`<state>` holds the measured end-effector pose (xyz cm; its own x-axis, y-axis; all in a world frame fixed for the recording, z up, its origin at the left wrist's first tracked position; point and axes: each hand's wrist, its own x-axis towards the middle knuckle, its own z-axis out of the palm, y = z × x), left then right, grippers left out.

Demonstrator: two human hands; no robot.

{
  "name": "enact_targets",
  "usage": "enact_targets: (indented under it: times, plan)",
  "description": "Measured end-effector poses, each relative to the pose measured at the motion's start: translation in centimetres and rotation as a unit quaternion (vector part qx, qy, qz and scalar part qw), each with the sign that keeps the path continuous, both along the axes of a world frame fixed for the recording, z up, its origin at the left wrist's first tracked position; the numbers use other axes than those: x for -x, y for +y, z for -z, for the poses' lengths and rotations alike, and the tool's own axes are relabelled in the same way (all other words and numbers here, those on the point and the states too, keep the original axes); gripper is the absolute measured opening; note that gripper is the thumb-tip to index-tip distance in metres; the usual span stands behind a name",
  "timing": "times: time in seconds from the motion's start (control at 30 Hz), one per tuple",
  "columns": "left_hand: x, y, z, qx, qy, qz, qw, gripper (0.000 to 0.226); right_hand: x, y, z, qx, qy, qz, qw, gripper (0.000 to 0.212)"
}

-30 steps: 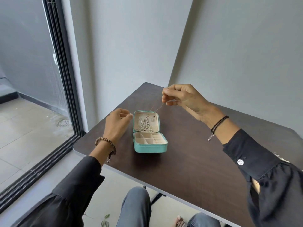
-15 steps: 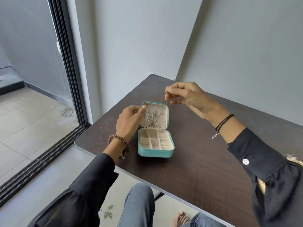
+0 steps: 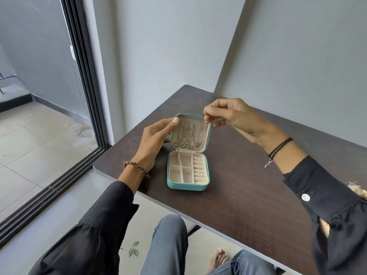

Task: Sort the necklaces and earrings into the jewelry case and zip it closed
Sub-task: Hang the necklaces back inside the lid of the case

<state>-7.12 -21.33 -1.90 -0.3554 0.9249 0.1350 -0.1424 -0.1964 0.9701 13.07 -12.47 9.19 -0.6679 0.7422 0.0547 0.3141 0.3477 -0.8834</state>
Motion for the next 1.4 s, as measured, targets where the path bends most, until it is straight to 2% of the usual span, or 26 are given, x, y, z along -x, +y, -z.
enact_targets:
  times: [0.17,0.43,0.53,0.63,0.77,0.93,1.07,1.23,1.4]
  plan:
    - [0.1,0.1,0.0,-0.002,-0.003,0.004,1.000,0.029,-0.4,-0.3,-0.1,0.009,0.022,-0.005,1.000,0.030]
    - [0.1,0.0,-0.1,-0.008,-0.008,0.002,1.000,0.030,-0.8,-0.3,0.3,0.003,0.001,-0.008,1.000,0.025]
    - [0.1,0.1,0.0,-0.011,-0.011,0.004,1.000,0.030,-0.9,-0.4,0.7,-0.037,-0.025,0.001,0.999,0.019]
    - [0.2,0.1,0.1,-0.012,-0.012,0.006,1.000,0.030,-0.7,-0.5,1.7,-0.130,-0.062,0.032,0.989,0.013]
    - [0.2,0.1,0.0,-0.013,-0.010,0.011,1.000,0.031,-0.3,0.0,3.8,-0.332,-0.084,0.083,0.936,0.010]
    - [0.2,0.1,0.0,-0.012,-0.009,0.011,1.000,0.031,0.2,-0.3,6.3,-0.471,-0.043,0.113,0.874,0.011]
    - [0.2,0.1,0.1,-0.011,-0.004,0.013,1.000,0.030,0.9,-0.6,7.7,-0.549,-0.016,0.164,0.820,0.011]
    - [0.3,0.1,0.2,-0.008,0.002,0.016,1.000,0.031,1.4,-0.8,8.5,-0.635,-0.048,0.209,0.742,0.005]
    - [0.3,0.1,0.2,-0.009,0.004,0.022,1.000,0.029,1.4,-1.0,8.3,-0.664,-0.061,0.227,0.710,0.005]
